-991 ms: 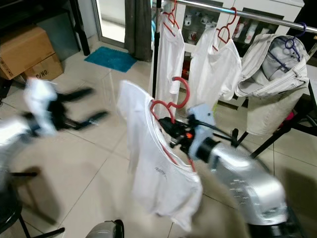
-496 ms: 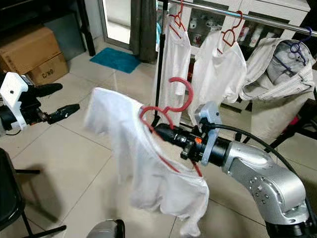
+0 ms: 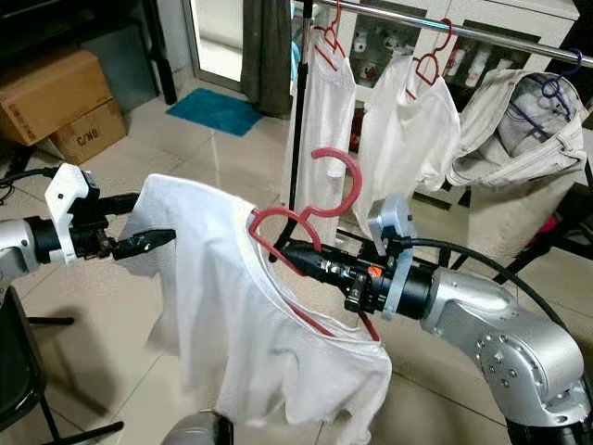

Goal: Hang hanger

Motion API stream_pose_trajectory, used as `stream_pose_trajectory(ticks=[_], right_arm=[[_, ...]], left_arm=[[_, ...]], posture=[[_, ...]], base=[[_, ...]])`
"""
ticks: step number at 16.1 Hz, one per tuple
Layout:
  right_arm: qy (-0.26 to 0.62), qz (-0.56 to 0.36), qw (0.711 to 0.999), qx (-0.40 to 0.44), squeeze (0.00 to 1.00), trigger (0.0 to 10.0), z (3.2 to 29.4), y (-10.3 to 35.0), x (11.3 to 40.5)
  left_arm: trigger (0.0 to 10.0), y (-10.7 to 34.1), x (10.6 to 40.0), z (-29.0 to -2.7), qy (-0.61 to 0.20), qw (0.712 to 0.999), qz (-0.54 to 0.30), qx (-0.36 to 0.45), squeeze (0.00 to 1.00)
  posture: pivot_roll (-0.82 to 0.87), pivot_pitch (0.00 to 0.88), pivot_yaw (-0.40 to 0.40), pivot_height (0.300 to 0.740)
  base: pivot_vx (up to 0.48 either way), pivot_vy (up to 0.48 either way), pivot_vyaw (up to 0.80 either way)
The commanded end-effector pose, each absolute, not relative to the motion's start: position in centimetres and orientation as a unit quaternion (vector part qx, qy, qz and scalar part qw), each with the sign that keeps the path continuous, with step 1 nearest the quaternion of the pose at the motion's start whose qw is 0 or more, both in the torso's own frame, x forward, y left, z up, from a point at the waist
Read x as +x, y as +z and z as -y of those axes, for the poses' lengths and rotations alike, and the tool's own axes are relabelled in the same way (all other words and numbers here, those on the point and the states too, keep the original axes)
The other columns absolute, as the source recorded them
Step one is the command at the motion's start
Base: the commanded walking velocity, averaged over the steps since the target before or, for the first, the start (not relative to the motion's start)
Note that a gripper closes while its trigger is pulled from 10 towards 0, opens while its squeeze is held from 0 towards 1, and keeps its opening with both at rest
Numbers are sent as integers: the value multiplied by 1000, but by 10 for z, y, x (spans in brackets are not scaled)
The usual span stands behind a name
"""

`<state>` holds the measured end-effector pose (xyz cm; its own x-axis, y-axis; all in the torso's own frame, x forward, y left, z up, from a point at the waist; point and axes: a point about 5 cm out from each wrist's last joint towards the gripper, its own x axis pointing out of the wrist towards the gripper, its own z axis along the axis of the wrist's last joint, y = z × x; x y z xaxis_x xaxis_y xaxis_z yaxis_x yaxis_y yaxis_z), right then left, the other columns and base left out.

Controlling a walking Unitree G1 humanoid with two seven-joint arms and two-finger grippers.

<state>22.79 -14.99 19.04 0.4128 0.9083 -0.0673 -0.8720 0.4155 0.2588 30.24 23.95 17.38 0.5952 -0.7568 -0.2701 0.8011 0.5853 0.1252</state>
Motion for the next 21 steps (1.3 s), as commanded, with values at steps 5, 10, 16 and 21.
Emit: stream_pose_trajectory(ticks=[5,10,16,21], right_arm=[[543,-84,831,85,0,10000,152,199,224],[550,-87,826,88,0,10000,151,199,221],[551,-89,825,89,0,10000,151,198,220],[538,-90,834,86,0,10000,154,195,221]], left_arm=[[0,176,304,-235,-451,881,-83,119,0],[0,173,305,-237,-446,883,-85,116,0],[0,176,308,-239,-444,885,-77,118,0],[0,186,313,-250,-389,917,-29,80,0]], posture=[[53,66,-19,740],[48,61,-19,740],[48,50,-14,740],[44,42,-9,740]], base=[[0,0,0],[0,0,0],[0,0,0],[0,0,0]])
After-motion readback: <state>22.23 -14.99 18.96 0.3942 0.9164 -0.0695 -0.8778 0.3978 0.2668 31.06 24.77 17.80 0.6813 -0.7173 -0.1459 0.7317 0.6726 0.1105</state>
